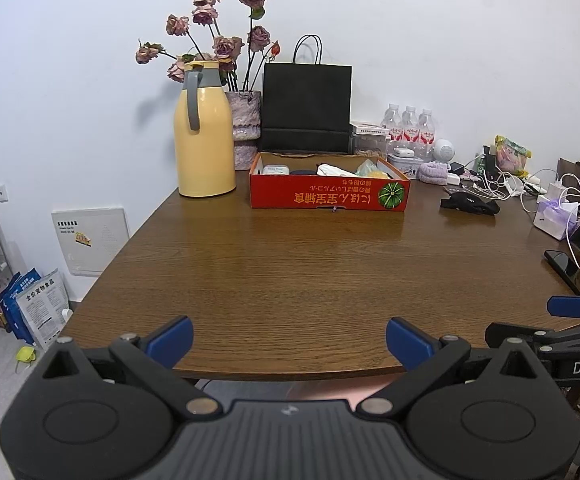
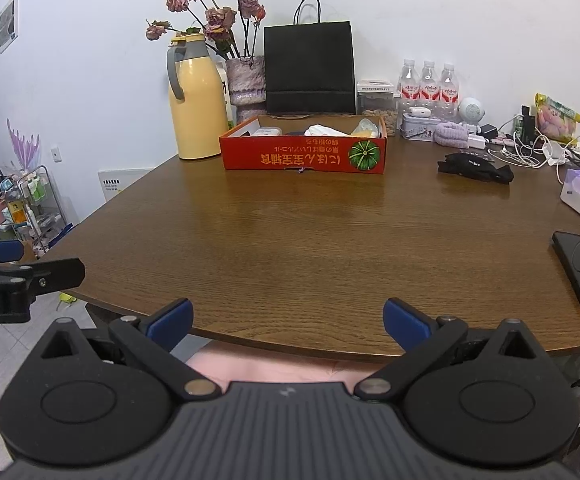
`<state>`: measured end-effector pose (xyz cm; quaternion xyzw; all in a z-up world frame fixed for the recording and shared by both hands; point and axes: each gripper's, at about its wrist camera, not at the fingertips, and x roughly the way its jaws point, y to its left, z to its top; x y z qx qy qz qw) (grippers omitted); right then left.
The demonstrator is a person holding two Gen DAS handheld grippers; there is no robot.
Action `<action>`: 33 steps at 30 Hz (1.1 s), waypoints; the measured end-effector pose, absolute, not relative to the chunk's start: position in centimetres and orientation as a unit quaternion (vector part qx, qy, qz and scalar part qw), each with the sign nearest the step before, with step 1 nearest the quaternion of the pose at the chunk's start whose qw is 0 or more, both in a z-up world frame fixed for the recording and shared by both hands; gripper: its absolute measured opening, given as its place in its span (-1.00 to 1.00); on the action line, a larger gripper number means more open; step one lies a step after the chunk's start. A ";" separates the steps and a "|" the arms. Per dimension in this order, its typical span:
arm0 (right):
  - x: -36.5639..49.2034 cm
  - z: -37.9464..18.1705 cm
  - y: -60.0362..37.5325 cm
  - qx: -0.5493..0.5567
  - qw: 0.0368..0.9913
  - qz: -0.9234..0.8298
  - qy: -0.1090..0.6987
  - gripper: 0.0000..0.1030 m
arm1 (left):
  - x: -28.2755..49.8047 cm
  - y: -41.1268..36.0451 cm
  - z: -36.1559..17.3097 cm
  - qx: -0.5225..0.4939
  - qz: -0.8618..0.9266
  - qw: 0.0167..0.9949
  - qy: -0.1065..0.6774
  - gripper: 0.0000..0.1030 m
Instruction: Organize objects
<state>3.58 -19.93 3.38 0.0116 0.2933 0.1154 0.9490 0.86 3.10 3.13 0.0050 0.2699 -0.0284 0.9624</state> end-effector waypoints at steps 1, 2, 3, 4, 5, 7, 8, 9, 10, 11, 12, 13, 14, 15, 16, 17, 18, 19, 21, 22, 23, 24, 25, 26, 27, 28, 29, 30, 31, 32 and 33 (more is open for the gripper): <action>3.6 3.4 -19.9 0.012 0.949 0.115 0.294 1.00 | 0.9 3.1 3.1 0.005 -0.028 0.963 0.270 1.00; 3.6 3.4 -19.9 0.012 0.949 0.115 0.294 1.00 | 0.8 3.1 3.2 0.005 -0.028 0.963 0.269 1.00; 3.6 3.4 -19.9 0.011 0.949 0.116 0.294 1.00 | 0.9 3.1 3.2 0.006 -0.028 0.963 0.269 0.99; 3.6 3.4 -19.9 0.011 0.949 0.115 0.294 1.00 | 0.9 3.1 3.2 0.006 -0.027 0.962 0.270 0.99; 3.6 3.4 -19.9 0.011 0.949 0.115 0.293 1.00 | 0.9 3.2 3.2 0.006 -0.028 0.962 0.271 0.99; 3.6 3.3 -20.0 0.011 0.949 0.115 0.293 1.00 | 1.0 3.2 3.2 0.005 -0.029 0.962 0.272 1.00; 3.6 3.3 -20.0 0.010 0.949 0.115 0.292 1.00 | 1.0 3.2 3.2 0.006 -0.029 0.961 0.273 1.00; 3.6 3.3 -19.9 0.008 0.950 0.115 0.292 1.00 | 1.0 3.2 3.2 0.007 -0.030 0.961 0.275 1.00; 3.6 3.3 -19.9 0.004 0.950 0.115 0.291 1.00 | 1.1 3.2 3.2 0.009 -0.031 0.961 0.276 1.00; 3.6 3.3 -19.9 -0.001 0.951 0.110 0.289 1.00 | 1.0 3.2 3.1 0.010 -0.031 0.961 0.276 1.00; 3.6 3.4 -20.0 -0.003 0.952 0.106 0.287 1.00 | 1.1 3.1 3.1 0.011 -0.031 0.960 0.278 1.00; 3.6 3.5 -20.1 -0.002 0.953 0.101 0.285 1.00 | 1.1 3.1 3.0 0.011 -0.030 0.960 0.279 1.00; 3.6 3.6 -20.3 0.001 0.954 0.100 0.284 1.00 | 1.2 3.1 3.0 0.011 -0.030 0.959 0.280 1.00; 3.6 3.7 -20.5 0.003 0.954 0.100 0.283 1.00 | 1.2 3.2 3.0 0.011 -0.030 0.960 0.280 1.00; 3.6 3.7 -20.7 0.005 0.954 0.100 0.282 1.00 | 1.2 3.2 3.0 0.010 -0.030 0.960 0.280 1.00; 3.6 3.7 -20.7 0.005 0.954 0.100 0.282 1.00 | 1.3 3.3 3.0 0.009 -0.030 0.960 0.279 1.00; 3.6 3.6 -20.7 0.004 0.954 0.100 0.283 1.00 | 1.3 3.3 3.0 0.007 -0.031 0.960 0.279 1.00; 3.7 3.6 -20.7 0.002 0.954 0.100 0.284 1.00 | 1.3 3.3 3.0 0.006 -0.032 0.960 0.279 1.00; 3.7 3.4 -20.6 -0.003 0.953 0.102 0.286 1.00 | 1.3 3.3 3.0 0.006 -0.031 0.960 0.279 1.00; 3.7 3.4 -20.5 -0.005 0.953 0.101 0.286 1.00 | 1.3 3.3 3.0 0.006 -0.031 0.959 0.280 1.00; 3.6 3.5 -20.5 -0.007 0.953 0.100 0.284 1.00 | 1.3 3.3 3.0 0.006 -0.031 0.959 0.281 1.00; 3.5 3.5 -20.5 -0.008 0.954 0.099 0.283 1.00 | 1.3 3.3 3.0 0.005 -0.031 0.959 0.282 1.00; 3.5 3.6 -20.5 -0.008 0.954 0.100 0.283 1.00 | 1.3 3.4 3.0 0.004 -0.032 0.958 0.284 1.00; 3.5 3.7 -20.5 -0.008 0.954 0.100 0.284 1.00 | 1.3 3.4 3.0 0.004 -0.033 0.958 0.285 1.00; 3.5 3.7 -20.5 -0.008 0.954 0.102 0.283 1.00 | 1.3 3.4 3.0 0.004 -0.033 0.957 0.287 1.00; 3.5 3.7 -20.6 -0.008 0.953 0.102 0.283 1.00 | 1.3 3.5 3.0 0.003 -0.033 0.957 0.289 1.00; 3.5 3.7 -20.5 -0.008 0.953 0.101 0.285 1.00 | 1.3 3.5 3.0 0.002 -0.033 0.956 0.290 1.00; 3.5 3.7 -20.5 -0.007 0.953 0.100 0.286 1.00 | 1.3 3.5 3.0 0.001 -0.034 0.956 0.291 1.00; 3.5 3.7 -20.6 -0.006 0.953 0.100 0.287 1.00 | 1.3 3.5 3.0 0.000 -0.034 0.956 0.291 1.00; 3.4 3.7 -20.6 -0.005 0.952 0.100 0.288 1.00 | 1.3 3.5 3.0 0.000 -0.035 0.956 0.291 1.00; 3.4 3.8 -20.7 -0.005 0.953 0.101 0.287 1.00 | 1.3 3.4 3.0 0.000 -0.036 0.956 0.290 1.00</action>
